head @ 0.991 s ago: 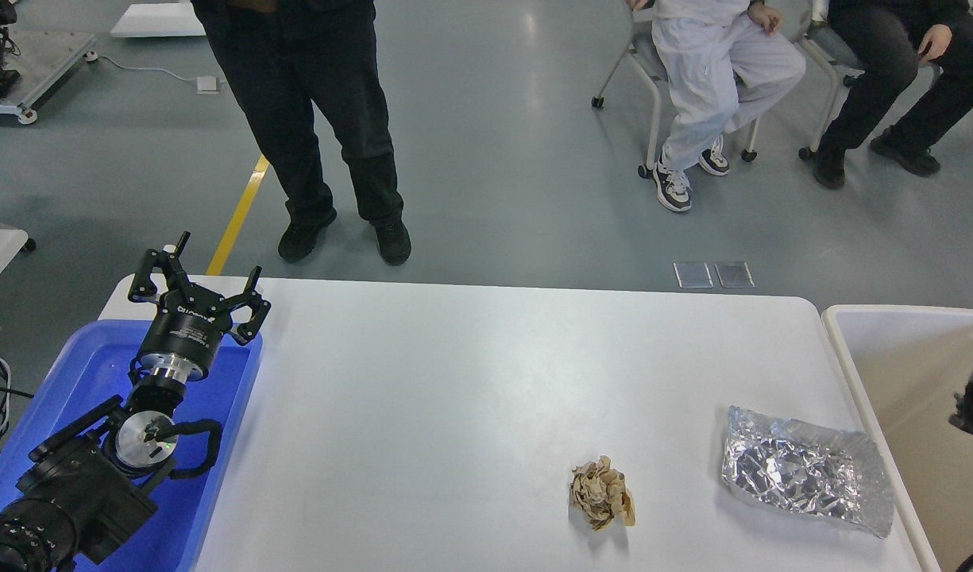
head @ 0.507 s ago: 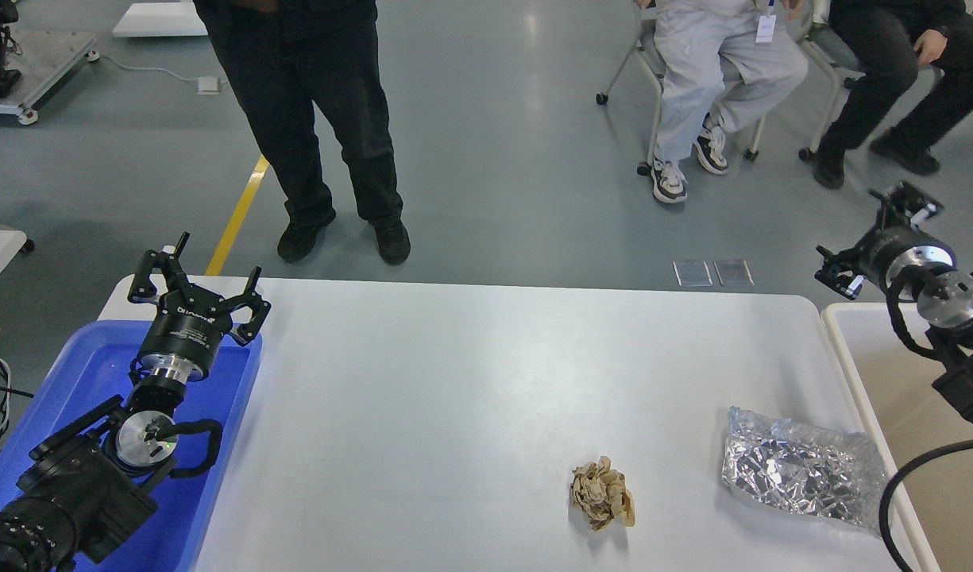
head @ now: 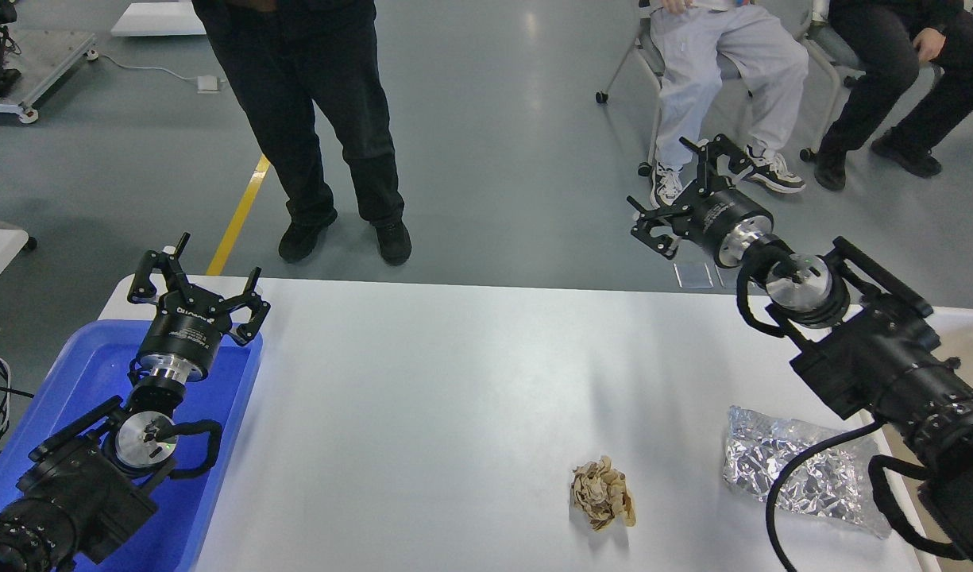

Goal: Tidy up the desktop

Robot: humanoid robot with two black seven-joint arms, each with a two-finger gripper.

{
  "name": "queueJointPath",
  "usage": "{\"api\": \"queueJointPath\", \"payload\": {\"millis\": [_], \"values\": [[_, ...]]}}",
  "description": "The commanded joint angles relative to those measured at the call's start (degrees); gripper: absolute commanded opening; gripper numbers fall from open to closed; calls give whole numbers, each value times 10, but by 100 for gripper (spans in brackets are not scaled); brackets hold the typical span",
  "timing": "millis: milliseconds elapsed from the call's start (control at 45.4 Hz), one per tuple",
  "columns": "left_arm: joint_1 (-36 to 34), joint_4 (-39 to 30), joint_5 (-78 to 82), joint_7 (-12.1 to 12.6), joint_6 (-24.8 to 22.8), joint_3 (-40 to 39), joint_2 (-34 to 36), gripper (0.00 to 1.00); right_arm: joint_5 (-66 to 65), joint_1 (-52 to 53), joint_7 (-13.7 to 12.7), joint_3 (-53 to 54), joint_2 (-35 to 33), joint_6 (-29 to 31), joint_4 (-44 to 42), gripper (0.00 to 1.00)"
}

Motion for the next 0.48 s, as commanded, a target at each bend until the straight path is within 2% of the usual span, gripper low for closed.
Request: {"api": "queueJointPath", "payload": {"millis": [0,242,463], "values": [[-1,0,0,0,0,0,0,100,0,-35,0,36,72,40,12,100],[-1,0,0,0,0,0,0,100,0,-86,1,36,85,96,11,100],[0,0,0,0,0,0,0,100,0,-107,1,36,95,118,11,100]]}}
